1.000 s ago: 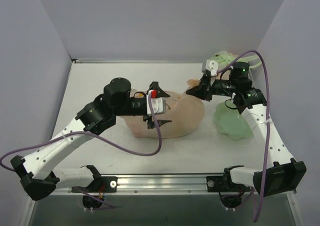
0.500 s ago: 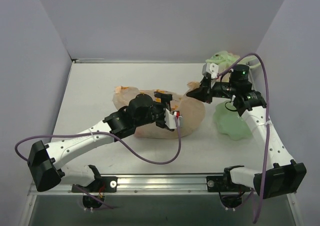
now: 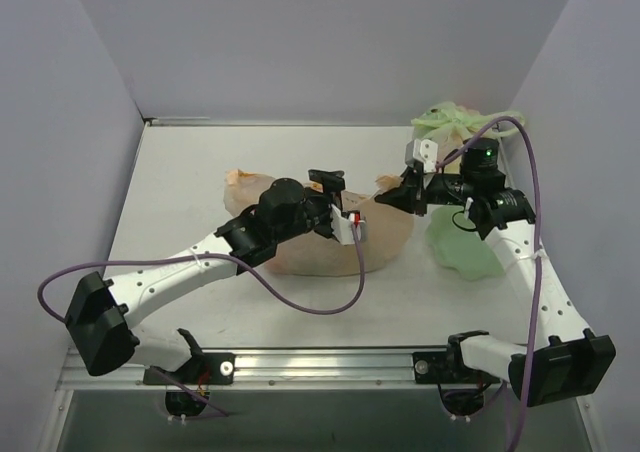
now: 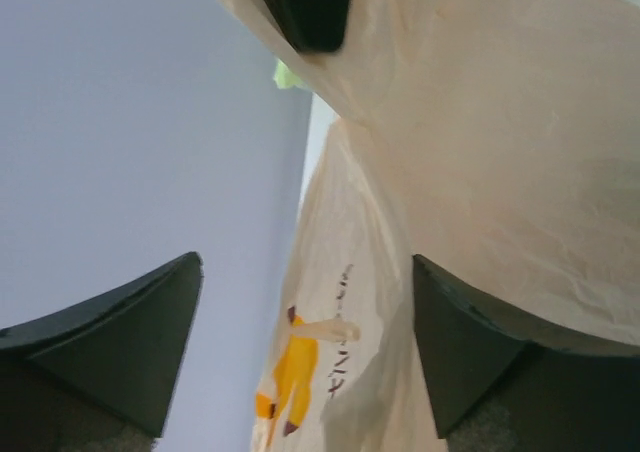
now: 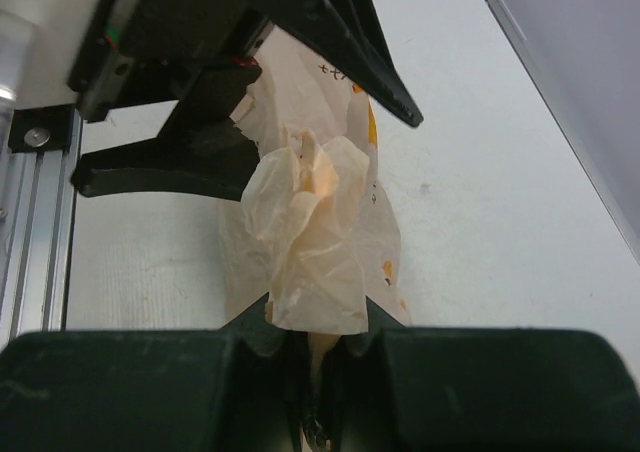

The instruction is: Place the fake fruits into the plastic bag and tie a complex knot

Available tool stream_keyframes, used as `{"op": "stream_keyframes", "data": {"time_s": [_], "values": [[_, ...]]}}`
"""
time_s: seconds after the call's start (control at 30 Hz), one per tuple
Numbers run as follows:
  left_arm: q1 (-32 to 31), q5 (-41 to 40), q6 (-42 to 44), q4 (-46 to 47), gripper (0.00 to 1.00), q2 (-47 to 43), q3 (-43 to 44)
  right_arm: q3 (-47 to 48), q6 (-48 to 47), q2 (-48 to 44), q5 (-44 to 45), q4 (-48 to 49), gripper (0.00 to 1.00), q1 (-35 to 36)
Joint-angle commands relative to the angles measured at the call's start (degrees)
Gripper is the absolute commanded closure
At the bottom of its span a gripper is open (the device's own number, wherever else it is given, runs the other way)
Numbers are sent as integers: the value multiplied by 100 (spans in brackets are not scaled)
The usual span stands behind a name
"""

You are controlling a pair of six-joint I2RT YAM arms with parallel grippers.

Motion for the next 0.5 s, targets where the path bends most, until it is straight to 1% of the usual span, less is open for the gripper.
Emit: {"op": "stream_keyframes", "data": {"time_s": [0.0,0.03,0.07,0.13,0.17,0.2,0.23,0.3,0.33,0.37,0.47], "values": [[142,282,-57,-541,14,237,350,-43,-134,-223,-229,-62,100,-88],[151,352,-92,-614,22,220,333,-34,-82,-223,-220,-70,100,-105],[151,431,-101,-710,40,202,307,-17,-20,-197,-168,-53,100,-132],[151,808,4,-1062,53,124,123,10,286,-144,-71,17,100,-158],[142,896,135,-1150,62,97,26,-16,557,-57,86,296,100,-150],[134,1019,206,-1203,78,71,-227,-60,1326,-12,201,534,100,-149],[125,1064,268,-1221,88,36,-334,-113,1629,41,289,727,100,-149],[125,1169,356,-1221,100,44,-545,-322,2227,199,701,1316,100,-114],[125,1222,391,-1238,100,79,-720,-385,2787,260,825,1449,100,-71],[116,1257,478,-1230,100,97,-826,-412,3071,426,930,1815,100,-70],[81,1372,663,-1169,100,228,-1126,-333,3942,848,1168,1942,100,131]]}}
